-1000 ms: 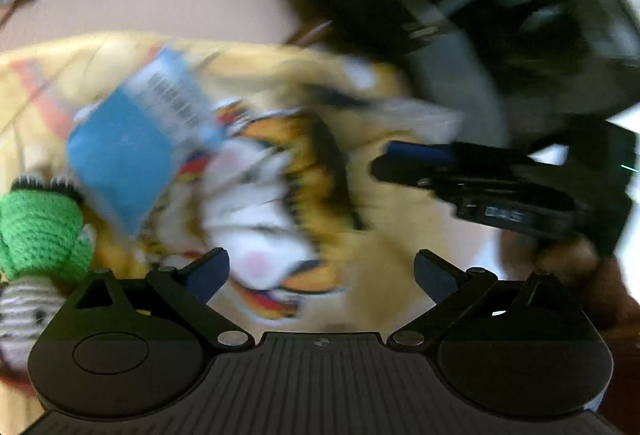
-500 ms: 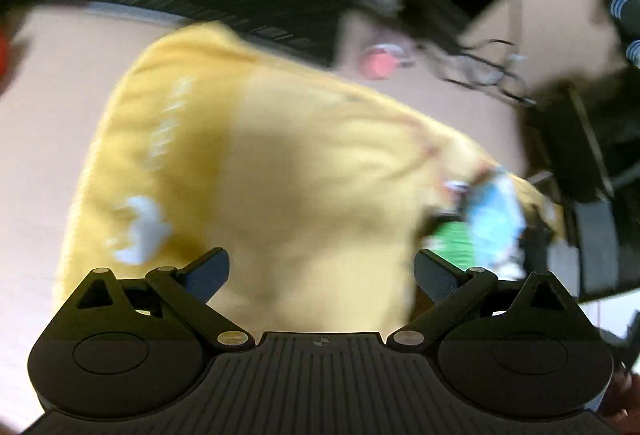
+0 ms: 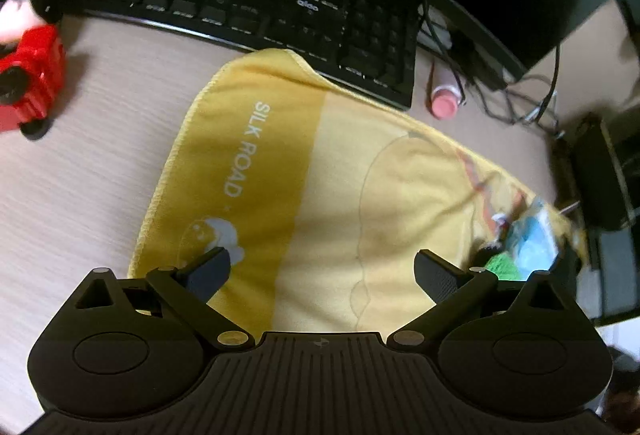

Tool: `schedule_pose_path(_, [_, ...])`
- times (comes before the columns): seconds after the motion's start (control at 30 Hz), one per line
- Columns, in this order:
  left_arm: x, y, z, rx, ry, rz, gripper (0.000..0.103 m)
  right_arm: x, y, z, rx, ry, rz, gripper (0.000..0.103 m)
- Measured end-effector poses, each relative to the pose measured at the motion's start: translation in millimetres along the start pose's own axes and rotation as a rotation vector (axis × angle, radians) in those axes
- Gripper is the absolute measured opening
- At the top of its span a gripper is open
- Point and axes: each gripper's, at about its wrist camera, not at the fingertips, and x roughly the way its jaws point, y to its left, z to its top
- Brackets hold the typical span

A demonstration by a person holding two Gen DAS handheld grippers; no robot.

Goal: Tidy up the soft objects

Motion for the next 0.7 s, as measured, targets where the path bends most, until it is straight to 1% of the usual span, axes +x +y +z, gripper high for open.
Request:
schedule_pose_path(0.03, [0, -6, -1, 0.019, 0.012, 0.023, 0.101, -7, -3, 4, 0.031, -0.019, 0.025, 0.048])
schedule_pose_path(0.07, [-1, -14, -2, 0.041, 0.028, 0.030, 0.101, -13, -6, 9, 0.062, -0.038, 0.050, 0.044])
schedule_pose_path(0.1, [-3, -22, -4, 0.066, 0.040, 0.033, 0.101, -20, -8, 13, 0.092, -0.056, 0.075, 0.046])
schedule_pose_path(0.17, [-17, -49, -5, 0.149, 0.027, 0.007, 0.101, -31, -4, 30, 0.113, -0.132, 0.105, 0.063])
schedule_pose_path(0.2, [-24, -65, -6, 0.193, 0.015, -0.006, 0.102, -36, -2, 39, 0.123, -0.170, 0.119, 0.066])
schedule_pose_path(0.27, [-39, -106, -6, 0.280, -0.022, -0.042, 0.102, -30, 13, 59, 0.074, -0.229, 0.072, 0.075])
schedule_pose_path(0.33, [-45, -148, -8, 0.358, -0.053, -0.088, 0.102, -10, 28, 75, -0.001, -0.227, 0.025, 0.075])
schedule_pose_path(0.4, [-46, -191, -12, 0.428, -0.079, -0.134, 0.102, 12, 32, 82, -0.030, -0.186, -0.005, 0.073])
schedule_pose_path(0.43, [-45, -210, -15, 0.456, -0.088, -0.150, 0.102, 24, 34, 86, -0.044, -0.165, -0.019, 0.060])
schedule_pose_path(0.47, [-40, -224, -17, 0.464, -0.086, -0.142, 0.102, 30, 33, 82, -0.044, -0.152, -0.020, 0.025])
schedule_pose_path(0.5, [-34, -236, -20, 0.473, -0.085, -0.131, 0.102, 35, 31, 79, -0.042, -0.134, 0.009, 0.004])
schedule_pose_path(0.53, [-28, -245, -24, 0.489, -0.085, -0.120, 0.102, 34, 26, 77, -0.029, -0.131, 0.035, 0.002])
schedule_pose_path(0.6, [-19, -257, -34, 0.540, -0.083, -0.109, 0.102, 27, 19, 74, -0.022, -0.159, 0.075, 0.002])
schedule_pose_path(0.67, [-13, -258, -47, 0.593, -0.053, -0.100, 0.102, 10, 11, 72, -0.014, -0.195, 0.093, 0.002])
schedule_pose_path(0.7, [-10, -255, -53, 0.612, -0.032, -0.091, 0.102, 0, 5, 76, 0.011, -0.212, 0.133, 0.002])
